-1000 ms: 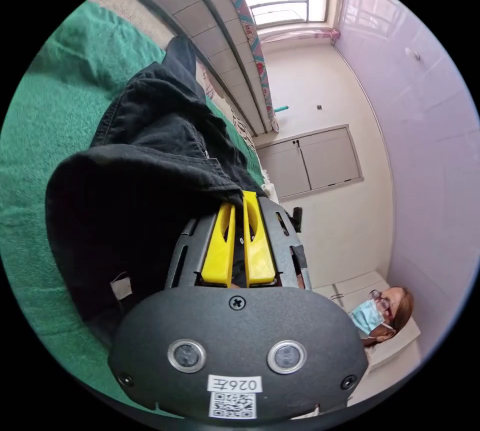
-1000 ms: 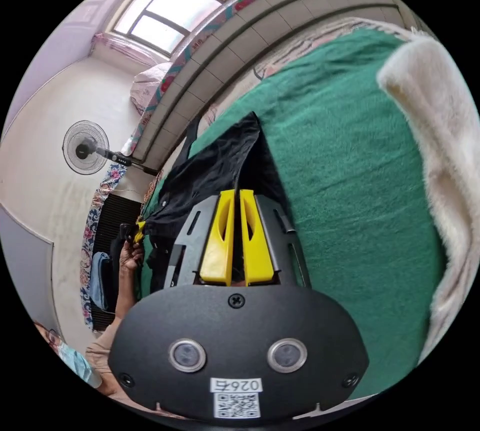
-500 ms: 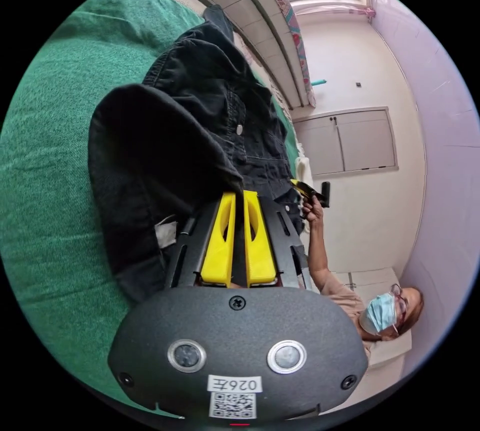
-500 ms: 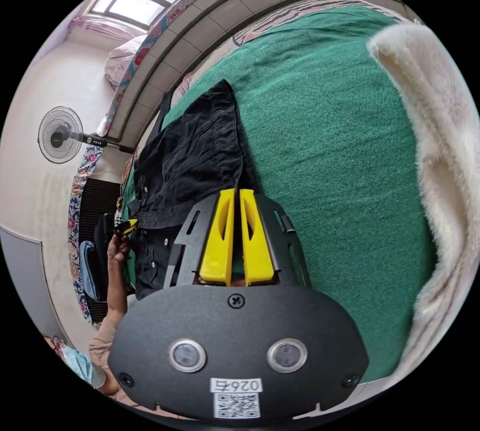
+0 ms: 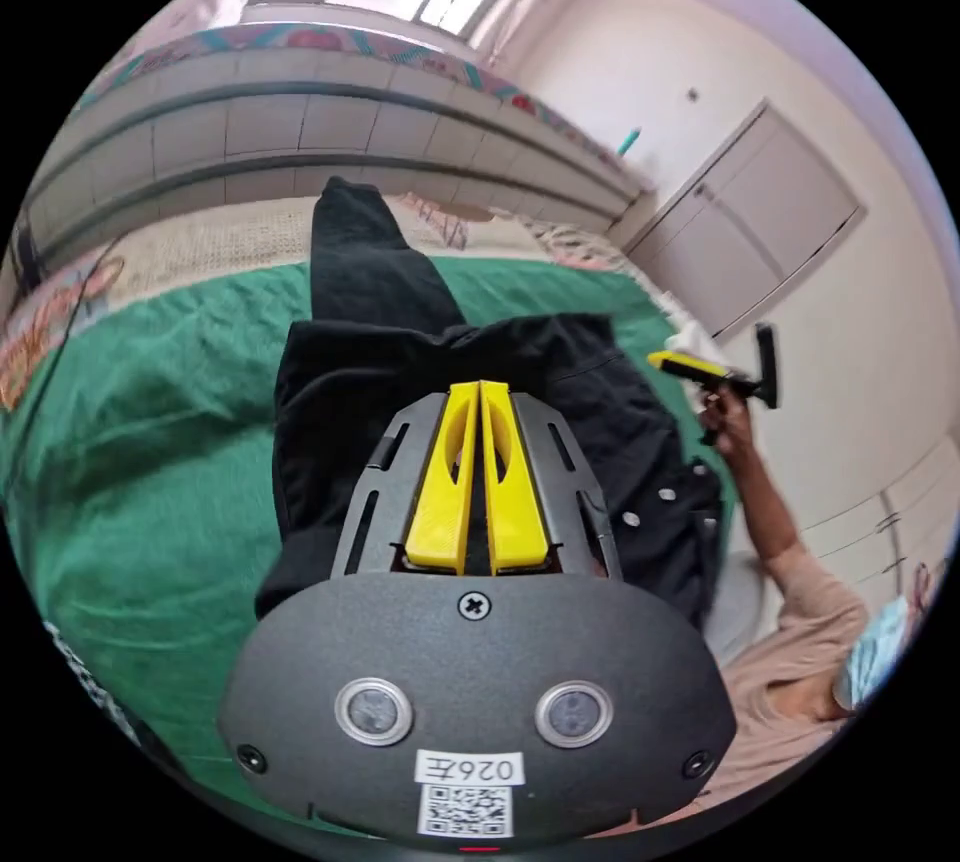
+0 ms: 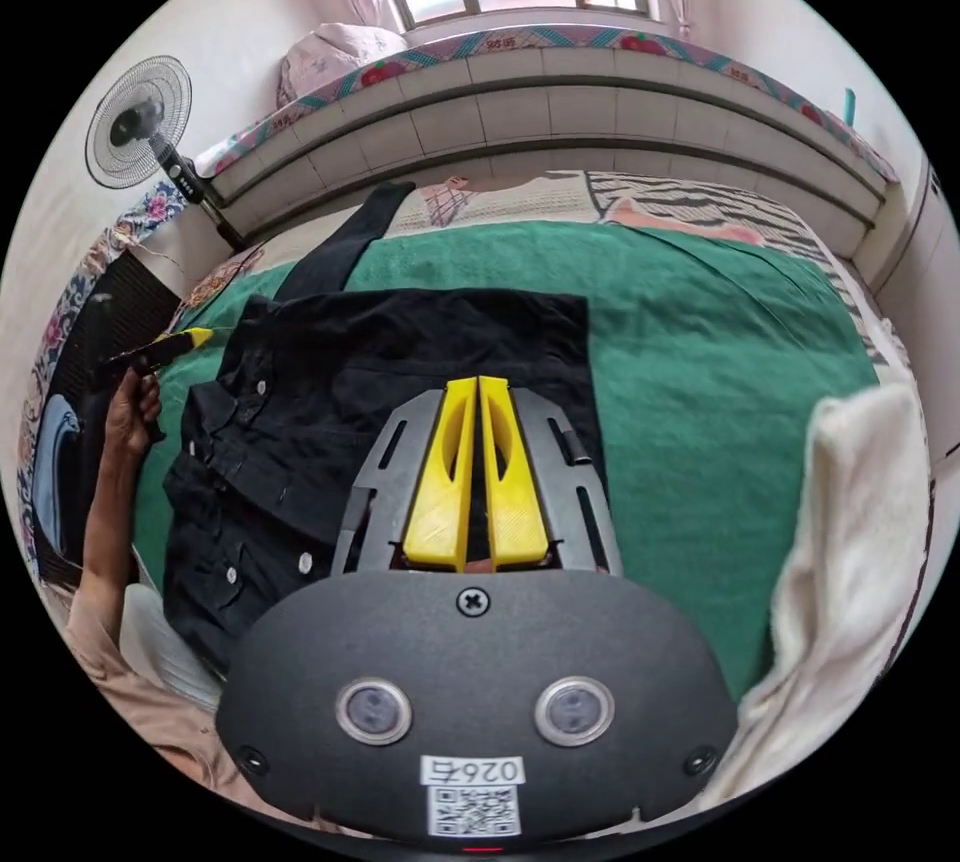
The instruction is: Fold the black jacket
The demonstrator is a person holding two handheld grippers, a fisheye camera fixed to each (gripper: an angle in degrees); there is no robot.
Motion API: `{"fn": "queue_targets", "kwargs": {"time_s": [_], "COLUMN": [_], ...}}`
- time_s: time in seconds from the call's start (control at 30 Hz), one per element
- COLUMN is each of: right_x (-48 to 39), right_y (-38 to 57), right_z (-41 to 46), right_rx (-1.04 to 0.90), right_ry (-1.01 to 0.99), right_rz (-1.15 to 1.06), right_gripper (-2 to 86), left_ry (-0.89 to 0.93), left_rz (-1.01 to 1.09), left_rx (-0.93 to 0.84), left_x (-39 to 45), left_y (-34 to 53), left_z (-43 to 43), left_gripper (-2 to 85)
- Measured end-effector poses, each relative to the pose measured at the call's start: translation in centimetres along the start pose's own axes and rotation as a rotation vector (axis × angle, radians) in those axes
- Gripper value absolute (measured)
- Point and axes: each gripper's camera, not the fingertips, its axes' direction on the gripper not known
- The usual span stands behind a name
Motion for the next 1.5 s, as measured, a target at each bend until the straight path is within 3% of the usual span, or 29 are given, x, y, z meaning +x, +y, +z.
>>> {"fn": "queue_targets", "kwargs": {"time_s": [0.13,0.17,0.2,0.23,0.27,0.33,0.5,0.6,0.67,0.73,0.77,0.83,0.93,1.07,1.17,1.27,1.37,1.5], "right_x": [-2.7,-2.6,-2.1,-1.1,0.1,1.7,0.2,-2.1,-3.8,-4.6,-4.9,-5.1,-5.6,-1.5,4.5,8.7,11.0,12.8], "right_y": [-6.4,-7.7,-8.0,-7.9,-7.5,-6.9,-1.9,3.6,9.0,12.5,14.0,14.4,13.0,12.6,14.6,15.8,16.4,16.1], "right_z": [4.4,6.0,7.1,8.3,6.1,3.8,-7.4,-18.9,-28.5,-33.8,-35.9,-37.4,-35.1,-26.8,-23.2,-22.8,-22.5,-21.2], "right_rx": [0.001,-0.053,-0.111,-0.189,-0.114,-0.142,-0.024,0.306,0.654,0.877,0.951,0.906,0.602,0.196,0.047,-0.018,-0.08,-0.169], "right_ry": [0.059,0.109,0.177,0.24,0.189,0.122,0.309,0.319,0.231,0.086,-0.034,-0.178,-0.105,0.186,0.143,0.068,0.047,-0.067], "right_rz": [-0.009,-0.063,-0.073,-0.128,-0.106,-0.055,-0.111,-0.142,-0.163,-0.203,-0.23,-0.277,-0.265,-0.068,0.114,0.195,0.211,0.21], "right_gripper": [-0.9,-1.0,-1.0,-1.0,-1.0,-1.0,-1.1,-1.2,-1.1,-1.1,-1.0,-1.0,-1.1,-0.1,3.8,8.0,9.4,7.0], "left_ry": [-0.345,-0.412,-0.405,-0.336,-0.239,-0.166,-0.136,-0.234,-0.291,-0.24,-0.17,-0.043,0.011,-0.245,-0.34,-0.247,-0.157,-0.216], "left_rz": [0.068,0.066,0.078,0.063,0.025,-0.039,0.095,0.194,0.328,0.444,0.491,0.578,0.617,0.491,0.411,0.258,0.191,0.288], "left_rx": [-0.042,-0.123,-0.176,-0.092,-0.113,-0.125,0.241,0.478,0.711,0.889,1.003,1.067,0.914,0.55,0.29,0.048,-0.163,-0.27], "left_x": [3.3,2.2,1.5,0.9,-0.2,-1.0,5.6,12.0,18.1,22.1,24.2,26.7,29.5,28.6,23.9,17.5,14.4,15.7], "left_y": [-4.8,-5.1,-5.1,-4.6,-4.8,-4.3,3.8,10.6,15.7,19.2,21.2,22.8,22.0,19.2,17.5,15.0,12.4,10.0], "left_z": [6.7,9.0,10.1,8.4,7.3,4.7,-10.5,-21.2,-29.2,-33.9,-36.4,-38.9,-38.9,-31.0,-23.1,-15.8,-10.0,-6.4], "left_gripper": [-0.9,-0.9,-0.9,-0.9,-0.9,-1.0,-1.0,-1.0,-1.0,-1.0,-0.9,-0.9,-0.8,0.8,11.0,17.8,18.5,17.7]}}
